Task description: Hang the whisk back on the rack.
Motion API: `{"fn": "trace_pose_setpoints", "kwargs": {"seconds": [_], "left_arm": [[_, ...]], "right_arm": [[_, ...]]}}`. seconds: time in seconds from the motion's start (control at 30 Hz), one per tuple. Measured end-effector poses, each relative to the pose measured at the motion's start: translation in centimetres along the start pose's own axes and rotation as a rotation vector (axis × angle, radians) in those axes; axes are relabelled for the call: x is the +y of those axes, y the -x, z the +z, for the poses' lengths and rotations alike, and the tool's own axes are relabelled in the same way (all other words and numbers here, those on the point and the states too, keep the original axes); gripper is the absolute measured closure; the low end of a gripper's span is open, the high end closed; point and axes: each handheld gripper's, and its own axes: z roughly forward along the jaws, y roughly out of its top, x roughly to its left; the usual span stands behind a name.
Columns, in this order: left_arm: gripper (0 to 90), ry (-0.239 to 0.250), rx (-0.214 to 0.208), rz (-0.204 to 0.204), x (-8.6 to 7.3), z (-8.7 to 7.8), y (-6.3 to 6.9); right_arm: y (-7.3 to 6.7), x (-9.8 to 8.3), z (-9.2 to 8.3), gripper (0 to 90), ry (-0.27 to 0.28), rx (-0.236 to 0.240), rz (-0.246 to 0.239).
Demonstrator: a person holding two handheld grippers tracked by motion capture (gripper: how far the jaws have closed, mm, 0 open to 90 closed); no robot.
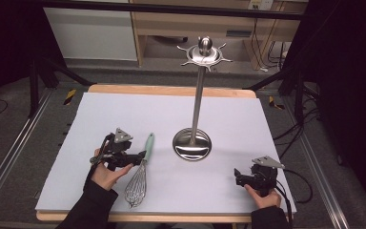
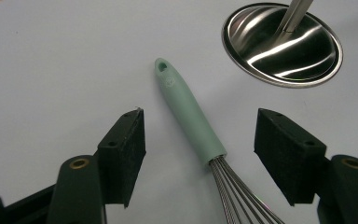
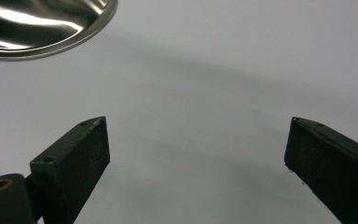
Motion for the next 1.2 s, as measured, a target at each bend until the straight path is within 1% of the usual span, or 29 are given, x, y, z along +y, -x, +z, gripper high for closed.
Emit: {"fn": "trace_pose_setpoints", "kwargs": {"seconds": [0.13, 0.2, 0.27, 0.3, 0.5, 0.6, 0.67, 0.83, 0.9, 1.07, 1.13, 1.17, 1.2], "left_arm": [[33.2, -0.018, 0.005, 0.008, 0.3, 0.5, 0.1], [33.2, -0.021, 0.004, 0.005, 0.3, 0.6, 0.2], [33.2, -0.039, 0.004, 0.009, 0.4, 1.0, 0.2], [33.2, -0.039, 0.004, 0.009, 0.4, 1.0, 0.2], [33.6, -0.078, 0.0, 0.016, 0.4, 2.0, 0.3], [34.3, -0.094, -0.004, 0.011, 0.3, 2.4, 0.3], [34.8, -0.114, -0.007, 0.012, 0.2, 2.8, 0.3], [36.1, -0.13, -0.015, 0.001, 0.1, 3.4, 0.4], [36.1, -0.138, -0.013, 0.003, 0.1, 3.6, 0.4], [38.5, -0.153, -0.02, -0.016, 0.0, 4.1, 0.4], [39.5, -0.172, -0.02, -0.016, -0.1, 4.4, 0.4], [40.2, -0.172, -0.02, -0.016, -0.1, 4.4, 0.4], [40.9, -0.184, -0.022, -0.022, -0.2, 4.6, 0.4]], "right_arm": [[0.0, 0.0, 0.0, 7.0, 0.0, 0.002, 0.002], [0.0, 0.0, 0.0, 7.0, 0.0, 0.002, 0.0], [0.0, 0.0, 0.0, 7.0, -0.001, 0.003, 0.0], [0.0, 0.0, 0.1, 7.0, -0.002, 0.003, 0.001], [0.0, 0.0, 0.1, 7.0, -0.006, 0.003, -0.001], [0.0, 0.0, 0.1, 7.0, -0.007, 0.004, -0.002], [0.0, 0.0, 0.1, 7.0, -0.007, 0.005, -0.001], [0.0, 0.0, 0.1, 7.0, -0.009, 0.006, -0.001], [0.0, 0.0, 0.1, 7.0, -0.01, 0.007, -0.002], [-0.1, 0.0, 0.1, 7.0, -0.01, 0.007, 0.003], [0.0, 0.1, 0.2, 7.0, -0.01, 0.009, -0.002], [0.0, 0.1, 0.2, 7.0, -0.01, 0.009, -0.002], [0.0, 0.0, 0.2, 7.0, -0.012, 0.008, -0.005]]}}
